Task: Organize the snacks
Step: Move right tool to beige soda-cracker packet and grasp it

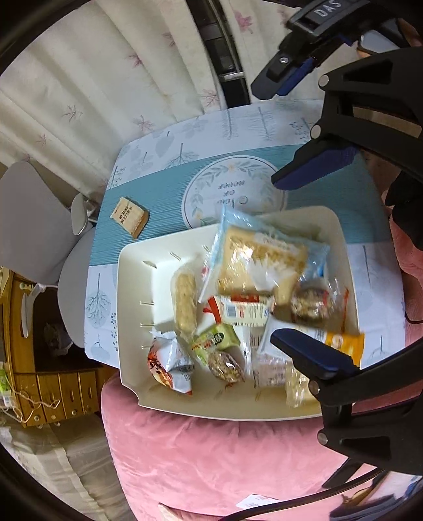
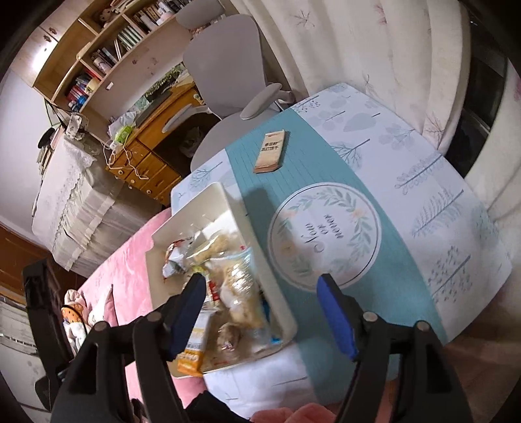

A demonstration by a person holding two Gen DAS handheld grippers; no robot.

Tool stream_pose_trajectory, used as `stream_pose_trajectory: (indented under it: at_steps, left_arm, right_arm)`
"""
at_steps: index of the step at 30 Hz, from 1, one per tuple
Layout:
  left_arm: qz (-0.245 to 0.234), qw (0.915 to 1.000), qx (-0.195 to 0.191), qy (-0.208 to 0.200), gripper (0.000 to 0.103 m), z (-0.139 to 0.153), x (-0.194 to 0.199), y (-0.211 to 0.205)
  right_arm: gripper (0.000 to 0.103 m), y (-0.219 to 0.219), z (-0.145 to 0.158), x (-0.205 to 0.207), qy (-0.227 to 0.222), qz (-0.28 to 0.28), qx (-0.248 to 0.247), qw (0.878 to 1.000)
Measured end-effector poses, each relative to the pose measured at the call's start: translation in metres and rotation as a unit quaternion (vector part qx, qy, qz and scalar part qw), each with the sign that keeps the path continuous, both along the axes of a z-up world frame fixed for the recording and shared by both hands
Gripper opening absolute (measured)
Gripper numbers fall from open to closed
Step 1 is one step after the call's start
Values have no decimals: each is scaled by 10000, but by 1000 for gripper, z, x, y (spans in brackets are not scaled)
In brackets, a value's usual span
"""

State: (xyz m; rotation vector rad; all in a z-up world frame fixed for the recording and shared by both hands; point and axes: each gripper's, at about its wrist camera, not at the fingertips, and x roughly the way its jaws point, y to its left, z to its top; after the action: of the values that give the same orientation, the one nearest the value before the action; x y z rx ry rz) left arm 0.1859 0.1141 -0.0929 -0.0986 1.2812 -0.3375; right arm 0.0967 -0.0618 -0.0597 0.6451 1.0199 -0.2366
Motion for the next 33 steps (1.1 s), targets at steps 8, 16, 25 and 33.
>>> stream_pose_trajectory:
  at_steps: [8, 16, 25, 33]
  left_arm:
    - [602, 9975, 198, -317, 86, -8, -9, -37]
    - [807, 9954, 460, -242, 86, -22, -6, -59]
    - [986, 9894, 1008, -342, 86, -34, 27, -67]
    - [1338, 9769, 1657, -168, 86, -53, 52, -59]
  right_arm:
    - [71, -43, -19, 36, 250, 690, -344, 9967]
    - [71, -77, -53, 92, 303, 1118, -506, 9920]
    - [71, -103, -103, 178, 165, 960, -430, 9943]
    - [71, -103, -144, 245, 50, 1005, -577, 9932]
